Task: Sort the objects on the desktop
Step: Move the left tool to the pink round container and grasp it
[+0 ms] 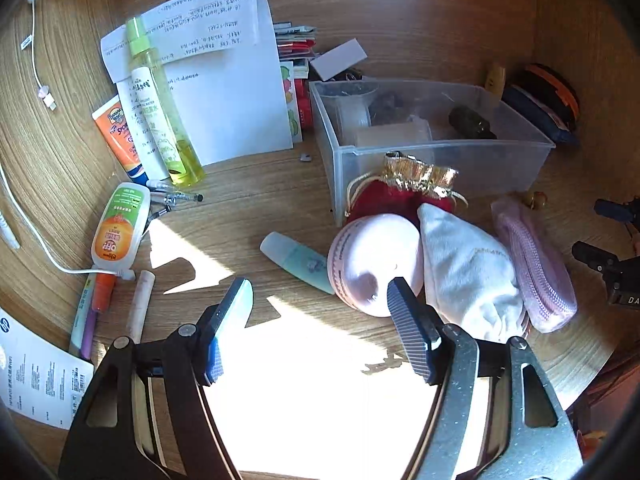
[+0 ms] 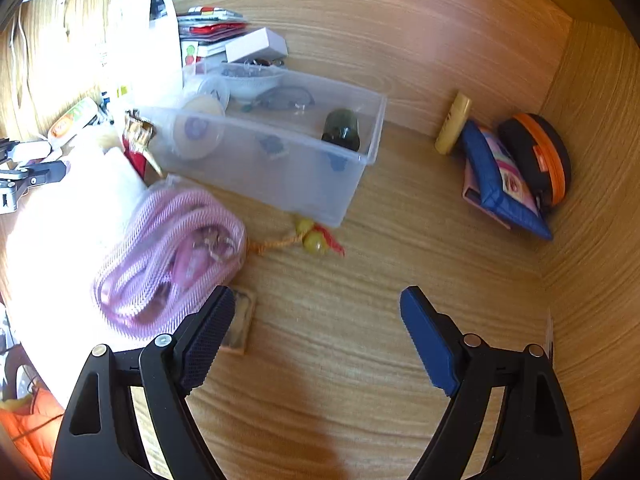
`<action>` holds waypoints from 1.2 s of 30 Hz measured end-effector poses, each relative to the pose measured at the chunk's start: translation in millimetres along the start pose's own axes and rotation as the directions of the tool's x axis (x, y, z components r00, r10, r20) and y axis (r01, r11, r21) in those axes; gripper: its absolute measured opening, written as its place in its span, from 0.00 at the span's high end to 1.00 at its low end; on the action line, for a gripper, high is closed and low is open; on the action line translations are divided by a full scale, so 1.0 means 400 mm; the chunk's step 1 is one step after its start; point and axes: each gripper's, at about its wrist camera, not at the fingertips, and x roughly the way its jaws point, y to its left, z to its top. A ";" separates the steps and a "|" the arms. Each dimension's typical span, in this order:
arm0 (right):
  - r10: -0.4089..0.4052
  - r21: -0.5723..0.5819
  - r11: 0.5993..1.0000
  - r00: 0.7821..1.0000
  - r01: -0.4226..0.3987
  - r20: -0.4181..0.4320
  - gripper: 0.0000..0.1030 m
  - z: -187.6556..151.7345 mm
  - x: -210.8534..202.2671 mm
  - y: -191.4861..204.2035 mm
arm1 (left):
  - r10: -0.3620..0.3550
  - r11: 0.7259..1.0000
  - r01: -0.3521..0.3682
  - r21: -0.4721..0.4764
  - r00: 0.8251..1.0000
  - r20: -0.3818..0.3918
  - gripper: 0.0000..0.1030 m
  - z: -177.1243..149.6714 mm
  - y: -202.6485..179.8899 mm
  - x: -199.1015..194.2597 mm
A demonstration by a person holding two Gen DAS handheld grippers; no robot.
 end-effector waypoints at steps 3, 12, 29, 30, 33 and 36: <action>0.018 0.003 1.000 1.000 -0.018 -0.017 0.19 -0.019 -0.001 0.005 | -0.007 1.000 0.007 0.015 1.000 -0.018 0.33 -0.009 -0.013 0.006; 0.038 -0.007 0.999 0.998 -0.038 -0.046 0.19 -0.046 0.014 0.027 | -0.012 0.998 0.017 0.066 0.997 -0.074 0.32 -0.007 -0.050 0.069; 0.151 0.071 0.987 0.986 -0.146 -0.071 0.21 -0.026 0.055 0.001 | -0.019 0.995 0.025 0.092 0.997 -0.070 0.32 0.052 -0.065 0.127; 0.154 0.078 0.986 0.985 -0.149 -0.072 0.21 -0.026 0.056 -0.002 | -0.020 0.995 0.026 0.094 0.997 -0.068 0.33 0.055 -0.065 0.129; 0.162 0.081 0.984 0.984 -0.156 -0.075 0.22 -0.028 0.058 -0.006 | -0.020 0.996 0.025 0.088 0.998 -0.059 0.33 0.059 -0.062 0.137; 0.176 0.063 0.983 0.982 -0.172 -0.073 0.26 -0.026 0.057 0.001 | -0.022 0.997 0.026 0.078 0.999 -0.048 0.35 0.060 -0.059 0.141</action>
